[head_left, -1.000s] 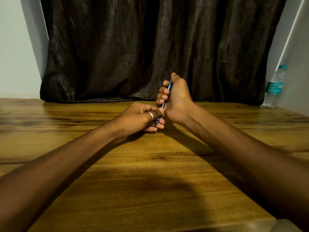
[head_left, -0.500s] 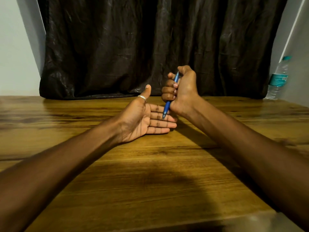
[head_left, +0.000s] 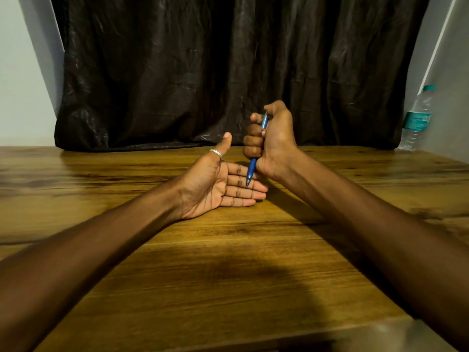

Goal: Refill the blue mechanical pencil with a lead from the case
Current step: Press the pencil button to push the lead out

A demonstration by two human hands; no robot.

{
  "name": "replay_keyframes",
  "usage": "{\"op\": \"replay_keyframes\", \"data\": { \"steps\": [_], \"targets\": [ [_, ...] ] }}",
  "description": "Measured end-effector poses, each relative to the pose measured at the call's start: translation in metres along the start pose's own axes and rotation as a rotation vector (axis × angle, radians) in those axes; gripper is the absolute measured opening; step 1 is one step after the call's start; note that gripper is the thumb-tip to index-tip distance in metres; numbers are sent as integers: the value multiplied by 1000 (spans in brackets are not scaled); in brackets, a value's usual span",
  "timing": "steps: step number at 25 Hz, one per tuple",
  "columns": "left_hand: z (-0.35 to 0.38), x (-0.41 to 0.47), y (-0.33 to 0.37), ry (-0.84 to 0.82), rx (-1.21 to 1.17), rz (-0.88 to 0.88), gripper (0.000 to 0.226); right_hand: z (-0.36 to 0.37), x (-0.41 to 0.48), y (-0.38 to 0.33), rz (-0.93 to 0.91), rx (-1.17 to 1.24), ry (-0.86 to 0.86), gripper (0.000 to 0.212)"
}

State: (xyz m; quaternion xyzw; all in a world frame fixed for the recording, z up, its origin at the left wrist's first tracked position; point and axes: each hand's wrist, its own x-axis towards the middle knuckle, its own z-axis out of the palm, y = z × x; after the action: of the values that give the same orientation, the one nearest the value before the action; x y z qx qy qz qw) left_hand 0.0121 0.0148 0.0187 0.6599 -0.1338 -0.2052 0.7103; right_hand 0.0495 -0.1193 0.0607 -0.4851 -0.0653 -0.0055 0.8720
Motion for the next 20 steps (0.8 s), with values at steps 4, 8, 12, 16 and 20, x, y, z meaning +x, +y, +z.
{"op": "replay_keyframes", "data": {
  "steps": [4, 8, 12, 16, 20],
  "targets": [
    [0, 0, 0, -2, 7, -4, 95, 0, -1, 0, -14, -6, 8, 34],
    [1, -1, 1, -7, 14, -1, 95, 0, -1, 0, -27, -6, 10, 33],
    [0, -1, 1, -10, 19, 1, 95, 1, -2, 1, -33, -12, 8, 34],
    [0, -1, 1, -12, 24, 0, 94, 0, -2, 0, -38, -14, 5, 33],
    [1, -1, 0, -18, 29, 4, 93, 0, -2, 0, -36, -15, 0, 33]
  ]
}}
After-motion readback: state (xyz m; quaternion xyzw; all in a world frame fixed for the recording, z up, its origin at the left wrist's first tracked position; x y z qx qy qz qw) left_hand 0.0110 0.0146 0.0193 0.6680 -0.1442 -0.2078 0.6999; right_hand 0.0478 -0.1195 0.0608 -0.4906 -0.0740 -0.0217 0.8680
